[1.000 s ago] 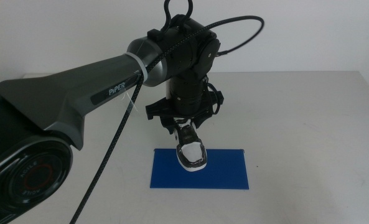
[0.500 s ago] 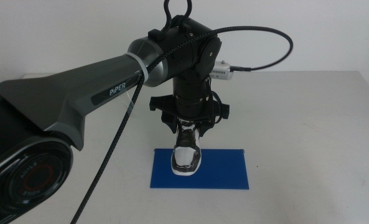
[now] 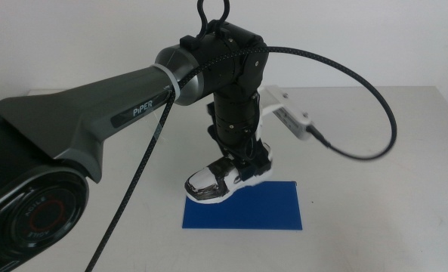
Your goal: Use one arm to grab the shoe from the table and place it on the mat.
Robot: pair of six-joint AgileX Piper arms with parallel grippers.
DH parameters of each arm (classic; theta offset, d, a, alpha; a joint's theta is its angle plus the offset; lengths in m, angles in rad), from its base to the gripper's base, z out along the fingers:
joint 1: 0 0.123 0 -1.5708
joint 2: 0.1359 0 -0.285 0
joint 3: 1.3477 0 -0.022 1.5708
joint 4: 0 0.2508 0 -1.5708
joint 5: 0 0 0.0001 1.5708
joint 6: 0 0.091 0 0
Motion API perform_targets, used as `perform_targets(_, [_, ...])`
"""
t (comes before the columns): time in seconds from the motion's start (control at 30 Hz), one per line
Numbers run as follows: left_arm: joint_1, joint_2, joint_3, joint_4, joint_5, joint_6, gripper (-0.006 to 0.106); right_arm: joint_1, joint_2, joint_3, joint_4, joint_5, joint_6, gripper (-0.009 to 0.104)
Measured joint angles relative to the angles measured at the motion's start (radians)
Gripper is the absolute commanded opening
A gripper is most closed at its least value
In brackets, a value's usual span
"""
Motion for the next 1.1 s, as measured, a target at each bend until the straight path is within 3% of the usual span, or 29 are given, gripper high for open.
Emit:
perform_targets(0.2, [0.000, 0.000, 0.000, -0.076, 0.000, 0.291, 0.010, 0.000, 0.000, 0.000, 0.000, 0.000, 0.000, 0.066])
perform_targets(0.5, [-0.001, 0.000, 0.000, -0.090, 0.000, 0.598, 0.010, 0.000, 0.000, 0.000, 0.000, 0.000, 0.000, 0.066])
perform_targets(1.1, [-0.001, 0.004, 0.000, -0.171, -0.008, 0.585, 0.010, 0.000, 0.000, 0.000, 0.000, 0.000, 0.000, 0.066])
